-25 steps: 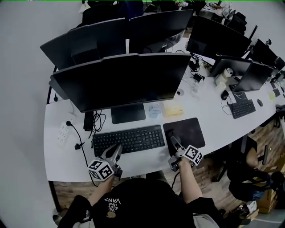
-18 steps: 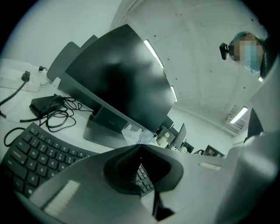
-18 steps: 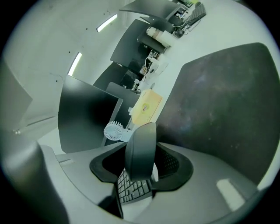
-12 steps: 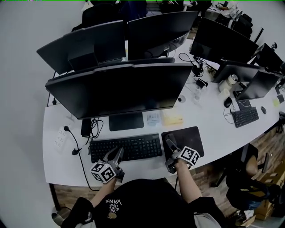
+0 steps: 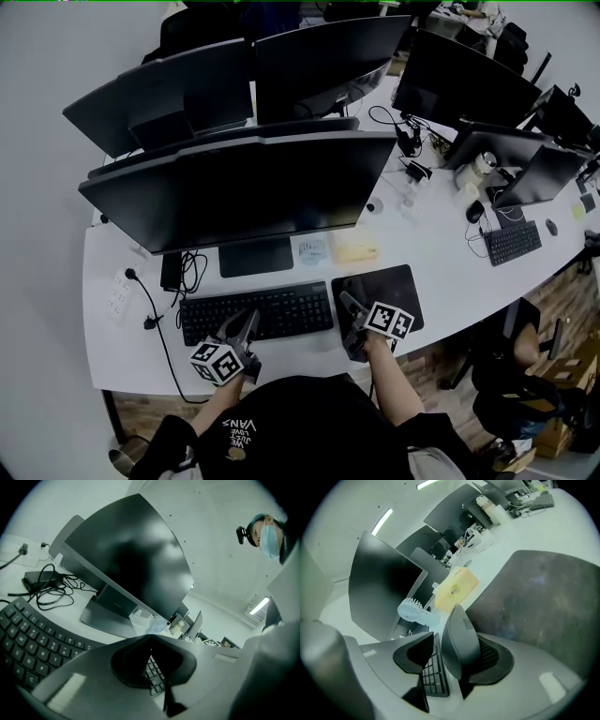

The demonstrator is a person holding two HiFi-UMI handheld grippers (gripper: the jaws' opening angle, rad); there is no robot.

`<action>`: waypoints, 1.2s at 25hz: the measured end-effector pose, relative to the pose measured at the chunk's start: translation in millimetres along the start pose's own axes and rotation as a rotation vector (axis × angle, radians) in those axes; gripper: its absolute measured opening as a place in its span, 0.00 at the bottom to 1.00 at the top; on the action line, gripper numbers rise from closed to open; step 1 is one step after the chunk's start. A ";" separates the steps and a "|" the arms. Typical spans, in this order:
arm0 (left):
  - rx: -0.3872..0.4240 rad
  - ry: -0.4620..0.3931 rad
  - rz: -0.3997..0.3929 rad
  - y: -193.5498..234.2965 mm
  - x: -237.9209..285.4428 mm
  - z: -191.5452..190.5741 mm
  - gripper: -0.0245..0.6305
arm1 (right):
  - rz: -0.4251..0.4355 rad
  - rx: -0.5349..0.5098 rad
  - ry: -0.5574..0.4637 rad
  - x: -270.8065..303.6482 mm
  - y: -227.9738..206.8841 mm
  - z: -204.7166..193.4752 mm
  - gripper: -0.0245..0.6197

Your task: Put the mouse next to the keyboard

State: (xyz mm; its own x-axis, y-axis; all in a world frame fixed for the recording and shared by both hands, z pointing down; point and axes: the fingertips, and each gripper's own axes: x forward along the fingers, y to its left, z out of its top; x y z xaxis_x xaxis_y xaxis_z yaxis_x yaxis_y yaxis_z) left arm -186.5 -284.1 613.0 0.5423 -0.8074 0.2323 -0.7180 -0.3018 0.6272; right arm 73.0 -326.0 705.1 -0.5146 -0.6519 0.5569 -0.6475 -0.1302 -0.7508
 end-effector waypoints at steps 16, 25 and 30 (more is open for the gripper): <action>0.009 0.005 -0.003 -4.9 -4.2 -0.6 0.04 | -0.259 -0.465 0.109 -10.8 -13.9 -5.8 0.54; 0.020 0.000 0.004 -2.5 -17.7 1.7 0.04 | -0.309 -0.541 0.109 -10.1 -15.0 -6.7 0.54; 0.029 -0.003 0.018 2.7 -31.6 3.0 0.04 | -0.351 -0.582 0.106 -12.9 -16.4 -6.6 0.54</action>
State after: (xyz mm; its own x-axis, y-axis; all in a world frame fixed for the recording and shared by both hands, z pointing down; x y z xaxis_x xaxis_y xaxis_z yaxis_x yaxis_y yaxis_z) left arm -206.9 -261.0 605.0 0.5282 -0.8141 0.2413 -0.7400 -0.3020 0.6010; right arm 86.5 -310.6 712.6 -0.2522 -0.5637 0.7865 -0.9672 0.1218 -0.2228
